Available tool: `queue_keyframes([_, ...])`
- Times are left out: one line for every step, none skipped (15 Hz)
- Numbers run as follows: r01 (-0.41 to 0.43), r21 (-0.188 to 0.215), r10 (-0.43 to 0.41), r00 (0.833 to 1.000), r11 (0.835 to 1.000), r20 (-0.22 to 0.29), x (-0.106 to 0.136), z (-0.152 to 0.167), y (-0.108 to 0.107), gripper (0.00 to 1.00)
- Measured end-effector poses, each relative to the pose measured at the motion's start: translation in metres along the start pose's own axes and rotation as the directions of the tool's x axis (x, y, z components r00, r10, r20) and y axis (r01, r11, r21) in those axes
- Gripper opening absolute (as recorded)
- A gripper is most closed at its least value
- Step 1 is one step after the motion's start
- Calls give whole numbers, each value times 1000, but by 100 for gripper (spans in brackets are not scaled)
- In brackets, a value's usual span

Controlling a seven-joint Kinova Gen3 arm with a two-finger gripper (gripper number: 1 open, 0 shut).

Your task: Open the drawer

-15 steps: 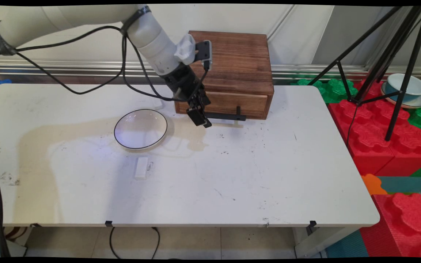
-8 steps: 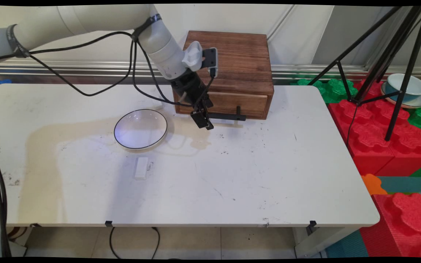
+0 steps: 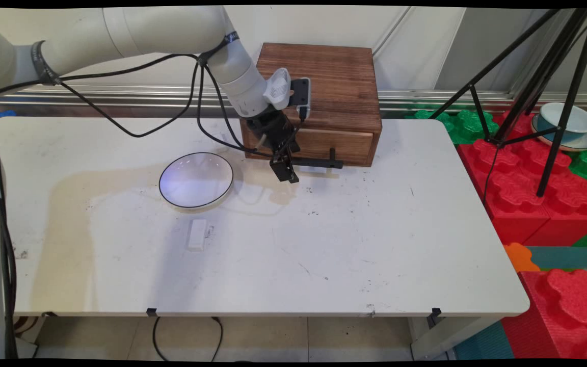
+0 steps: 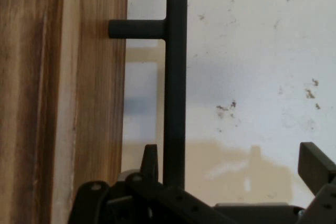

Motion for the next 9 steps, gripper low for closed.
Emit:
queue_keyframes([-4, 1, 4, 1000, 1000, 2, 0, 2, -1, 100])
queue_keyframes([-9, 3, 9, 1000, 1000, 6, 0, 5, -2, 100])
queue_keyframes([-15, 4, 15, 1000, 1000, 10, 0, 8, -3, 100])
queue_keyframes([-20, 4, 20, 1000, 1000, 13, 0, 11, -4, 100])
queue_keyframes([-24, 3, 24, 1000, 1000, 16, 0, 14, -5, 100])
queue_keyframes([-29, 1, 29, 999, 1000, 18, 0, 16, -6, 100])
queue_keyframes([-33, -1, 33, 999, 999, 21, 0, 19, -6, 100])
queue_keyframes([-36, -2, 36, 999, 999, 23, 0, 21, -6, 100])
queue_keyframes([-38, -4, 38, 999, 999, 24, 0, 23, -6, 100])
